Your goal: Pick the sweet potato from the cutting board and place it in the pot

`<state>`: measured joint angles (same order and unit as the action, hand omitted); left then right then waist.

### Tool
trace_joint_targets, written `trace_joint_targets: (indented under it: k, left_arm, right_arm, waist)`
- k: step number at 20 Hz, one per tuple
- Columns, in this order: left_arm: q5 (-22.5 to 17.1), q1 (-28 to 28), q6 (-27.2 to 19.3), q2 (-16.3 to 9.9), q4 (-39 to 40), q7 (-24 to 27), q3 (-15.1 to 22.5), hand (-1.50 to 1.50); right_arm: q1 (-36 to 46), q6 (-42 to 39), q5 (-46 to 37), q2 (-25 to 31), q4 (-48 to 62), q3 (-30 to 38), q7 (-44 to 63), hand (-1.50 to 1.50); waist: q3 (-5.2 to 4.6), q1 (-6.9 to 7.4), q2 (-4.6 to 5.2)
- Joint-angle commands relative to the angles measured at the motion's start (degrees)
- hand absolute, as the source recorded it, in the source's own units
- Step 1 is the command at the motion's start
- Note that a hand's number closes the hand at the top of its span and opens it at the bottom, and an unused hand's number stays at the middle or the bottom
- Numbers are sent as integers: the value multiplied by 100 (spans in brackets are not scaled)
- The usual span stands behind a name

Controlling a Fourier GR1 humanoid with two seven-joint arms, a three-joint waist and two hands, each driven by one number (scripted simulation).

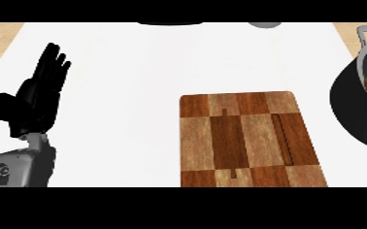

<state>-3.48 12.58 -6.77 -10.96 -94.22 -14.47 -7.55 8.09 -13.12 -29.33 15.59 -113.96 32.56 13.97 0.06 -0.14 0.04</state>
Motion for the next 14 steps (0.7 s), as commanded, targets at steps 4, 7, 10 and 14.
trace_joint_targets:
  k: [4,7,10,14]
  left_arm:
    - [-51,-35,77,-18,14,31,-26,0]
    - [57,-21,18,42,-219,-175,149,0]
    - [4,132,64,-93,-7,-87,-51,0]
    - [-13,139,169,85,461,334,31,0]
  right_arm:
    - [-81,980,-1778,995,1390,72,-1006,150]
    - [296,1815,-2160,981,2741,-96,-1531,150]
    - [685,2299,-2059,1199,4063,70,-2063,150]
    - [1414,2135,-1903,1490,5267,-44,-2146,150]
  waist:
    - [0,123,50]
    - [4,145,35]
    - [5,145,39]
    - [0,113,44]
